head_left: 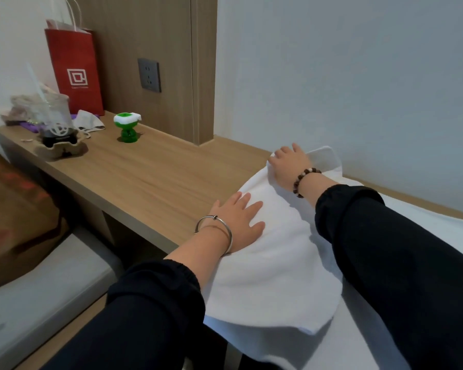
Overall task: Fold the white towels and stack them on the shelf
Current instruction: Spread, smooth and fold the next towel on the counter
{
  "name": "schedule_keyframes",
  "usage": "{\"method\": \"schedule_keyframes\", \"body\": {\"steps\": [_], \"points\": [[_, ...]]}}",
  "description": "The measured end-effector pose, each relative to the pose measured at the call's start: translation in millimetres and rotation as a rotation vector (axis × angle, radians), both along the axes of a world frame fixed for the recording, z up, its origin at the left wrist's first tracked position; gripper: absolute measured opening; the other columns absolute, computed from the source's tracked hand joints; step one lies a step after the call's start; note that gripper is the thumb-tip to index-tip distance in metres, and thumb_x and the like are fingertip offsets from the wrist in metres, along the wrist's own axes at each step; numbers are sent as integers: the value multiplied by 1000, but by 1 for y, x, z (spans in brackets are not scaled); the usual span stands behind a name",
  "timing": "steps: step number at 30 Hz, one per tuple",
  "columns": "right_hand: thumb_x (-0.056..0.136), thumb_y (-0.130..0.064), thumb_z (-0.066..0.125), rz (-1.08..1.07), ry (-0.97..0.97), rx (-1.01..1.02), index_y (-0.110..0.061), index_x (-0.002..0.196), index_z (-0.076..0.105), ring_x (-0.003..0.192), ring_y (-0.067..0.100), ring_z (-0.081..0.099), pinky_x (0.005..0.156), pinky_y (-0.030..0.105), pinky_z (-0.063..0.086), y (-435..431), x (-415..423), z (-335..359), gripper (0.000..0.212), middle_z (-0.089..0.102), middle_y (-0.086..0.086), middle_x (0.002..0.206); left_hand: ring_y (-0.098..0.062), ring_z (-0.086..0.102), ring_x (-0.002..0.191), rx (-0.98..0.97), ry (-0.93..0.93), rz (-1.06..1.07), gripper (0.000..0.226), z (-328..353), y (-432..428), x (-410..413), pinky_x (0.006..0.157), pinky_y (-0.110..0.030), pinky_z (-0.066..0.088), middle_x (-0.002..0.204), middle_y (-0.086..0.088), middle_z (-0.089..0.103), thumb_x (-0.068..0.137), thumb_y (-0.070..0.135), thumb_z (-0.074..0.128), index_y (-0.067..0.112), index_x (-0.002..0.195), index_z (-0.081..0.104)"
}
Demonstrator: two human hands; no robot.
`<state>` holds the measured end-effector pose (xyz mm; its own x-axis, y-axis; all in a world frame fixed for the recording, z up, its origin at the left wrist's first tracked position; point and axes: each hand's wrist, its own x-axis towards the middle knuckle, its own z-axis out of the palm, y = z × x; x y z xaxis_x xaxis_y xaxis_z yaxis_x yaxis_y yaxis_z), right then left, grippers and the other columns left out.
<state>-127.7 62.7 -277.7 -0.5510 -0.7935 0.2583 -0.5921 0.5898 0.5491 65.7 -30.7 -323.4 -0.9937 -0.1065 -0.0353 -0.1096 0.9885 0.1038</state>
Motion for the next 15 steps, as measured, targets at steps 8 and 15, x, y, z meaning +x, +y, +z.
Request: {"method": "schedule_keyframes", "body": {"steps": [8,15], "points": [[79,-19,48,-108,-195,-59,-15,77,56,72,19,53,65,29,39,-19,-5,7,9,54,-2,75,-13,-10,145,-14,-18,-6,60,-2,-1,-2,116,-51,4,159,6,-5,94,54,18,36,150,3],[91,-8,45,-424,-674,-704,-8,64,47,64,26,53,58,30,42,-1,-33,54,27,49,9,63,-13,-11,145,-17,-10,-13,61,-2,-1,0,116,-51,6,160,6,-6,94,54,18,36,150,3]]}}
